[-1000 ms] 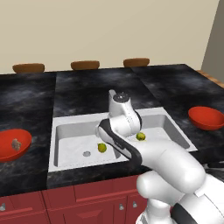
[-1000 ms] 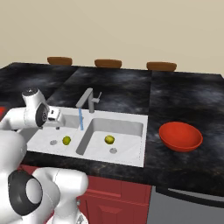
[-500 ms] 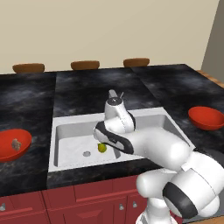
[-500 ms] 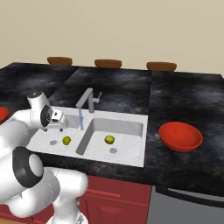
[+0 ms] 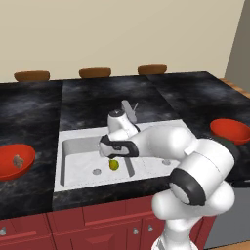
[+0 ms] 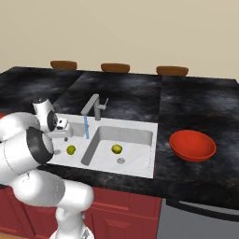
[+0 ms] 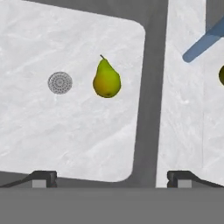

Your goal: Pick the pears from the sink and place them in one bowl. Place the mushroom in the other bowl. Then turn off the sink faucet.

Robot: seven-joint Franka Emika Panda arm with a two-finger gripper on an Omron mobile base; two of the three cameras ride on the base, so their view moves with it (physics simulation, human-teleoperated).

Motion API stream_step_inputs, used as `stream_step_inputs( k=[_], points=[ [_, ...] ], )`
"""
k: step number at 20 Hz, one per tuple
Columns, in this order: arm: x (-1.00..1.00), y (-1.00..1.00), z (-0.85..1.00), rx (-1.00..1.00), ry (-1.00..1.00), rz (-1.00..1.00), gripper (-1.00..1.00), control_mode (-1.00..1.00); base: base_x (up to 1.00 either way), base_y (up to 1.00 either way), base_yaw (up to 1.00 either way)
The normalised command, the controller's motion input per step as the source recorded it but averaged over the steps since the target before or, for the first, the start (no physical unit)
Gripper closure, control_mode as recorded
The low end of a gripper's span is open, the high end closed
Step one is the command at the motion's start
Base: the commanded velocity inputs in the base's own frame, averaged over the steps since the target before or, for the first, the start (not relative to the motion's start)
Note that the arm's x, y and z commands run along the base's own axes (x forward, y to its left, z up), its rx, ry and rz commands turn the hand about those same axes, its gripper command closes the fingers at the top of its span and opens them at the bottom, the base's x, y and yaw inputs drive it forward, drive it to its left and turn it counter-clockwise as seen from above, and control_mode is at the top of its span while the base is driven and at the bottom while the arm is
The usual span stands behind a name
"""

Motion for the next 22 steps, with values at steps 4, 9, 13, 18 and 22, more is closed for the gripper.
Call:
stream_step_inputs(
  k=[4,9,13,18,22],
  points=[
    [0.24,0.07,-0.35,-0.07,0.00,0.00,-1.00,-1.00,0.00,0.00,0.00],
    [0.27,0.02,-0.33,-0.05,0.00,0.00,-1.00,-1.00,0.00,0.00,0.00],
    [0.28,0.03,-0.23,-0.03,0.00,0.00,-1.00,-1.00,0.00,0.00,0.00],
    [0.28,0.09,-0.18,-0.02,0.00,0.00,-1.00,-1.00,0.00,0.00,0.00],
    [0.26,0.12,-0.21,-0.02,0.00,0.00,-1.00,-1.00,0.00,0.00,0.00]
  ],
)
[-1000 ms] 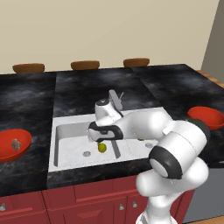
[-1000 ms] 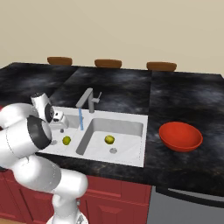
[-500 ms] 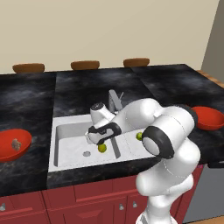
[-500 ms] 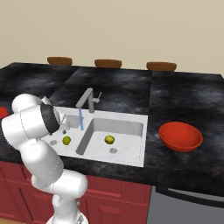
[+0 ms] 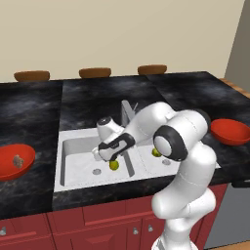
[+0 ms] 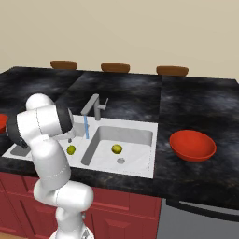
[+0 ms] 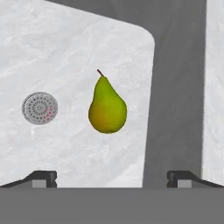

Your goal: Pick the pears from the sink and place them in one bowl. Place the mushroom in the other bowl. Then turn off the sink faucet.

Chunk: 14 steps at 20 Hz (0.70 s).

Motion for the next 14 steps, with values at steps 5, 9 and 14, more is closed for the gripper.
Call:
stream_step_inputs(
  k=[5,9,14],
  points=[
    [0.25,0.08,-0.17,-0.01,0.00,0.00,-1.00,-1.00,0.00,0.00,0.00],
    [0.26,0.05,-0.22,-0.01,0.00,0.00,-1.00,-1.00,0.00,0.00,0.00],
    [0.19,0.01,-0.27,-0.01,0.00,0.00,-1.00,-1.00,0.00,0.00,0.00]
  ],
)
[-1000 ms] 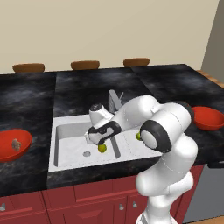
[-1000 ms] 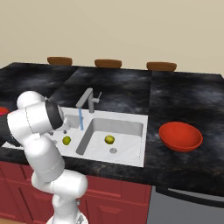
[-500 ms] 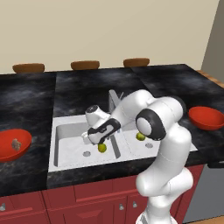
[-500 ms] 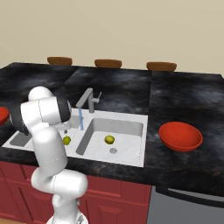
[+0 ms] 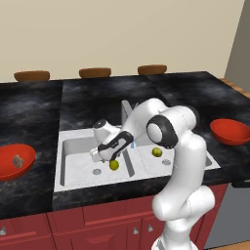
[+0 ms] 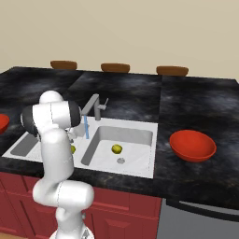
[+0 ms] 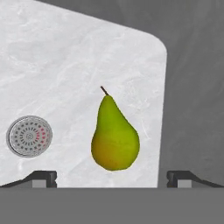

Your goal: Pick the pears from the sink and place them in one bowl. Place the mushroom in the other bowl. Then turn off the sink faucet.

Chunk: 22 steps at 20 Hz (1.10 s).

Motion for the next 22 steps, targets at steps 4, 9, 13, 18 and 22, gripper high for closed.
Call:
stream_step_inputs(
  k=[4,9,13,18,22],
  points=[
    [0.02,0.00,-0.31,-0.01,0.03,-0.04,-1.00,-1.00,0.00,0.00,0.00],
    [0.02,0.00,-0.25,-0.01,0.02,-0.05,-1.00,-1.00,0.00,0.00,0.00],
    [0.05,0.00,-0.14,-0.02,0.00,-0.05,-1.00,-1.00,0.00,0.00,0.00],
    [0.10,0.00,-0.13,-0.04,0.00,-0.04,-1.00,-1.00,0.00,0.00,0.00],
    [0.14,0.00,-0.16,-0.04,0.00,-0.03,-1.00,-1.00,0.00,0.00,0.00]
  ],
)
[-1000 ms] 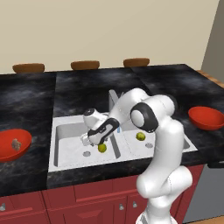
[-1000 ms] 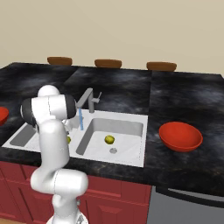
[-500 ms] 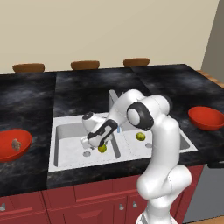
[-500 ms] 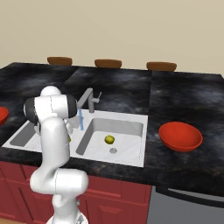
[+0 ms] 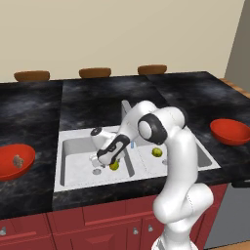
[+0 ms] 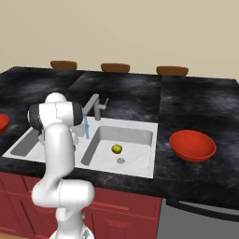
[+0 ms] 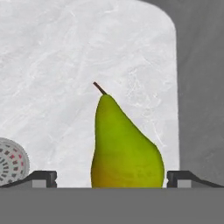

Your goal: Pick the pears from the sink and place them in one bowl. Place the mushroom in the other bowl. Then turn off the sink faucet.

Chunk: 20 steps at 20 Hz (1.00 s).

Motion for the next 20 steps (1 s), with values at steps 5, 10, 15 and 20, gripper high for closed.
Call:
stream_step_inputs(
  k=[5,10,15,20],
  points=[
    [0.18,0.00,-0.27,-0.04,0.00,-0.02,-1.00,-1.00,0.00,0.00,0.00],
    [0.16,0.00,-0.33,-0.02,0.00,0.00,-1.00,-1.00,0.00,0.00,0.00],
    [-0.01,0.00,-0.36,-0.02,0.00,0.00,1.00,-1.00,0.00,0.00,0.00],
    [-0.35,0.16,-0.02,0.00,0.00,0.00,1.00,-1.00,0.00,0.00,0.00]
  ],
)
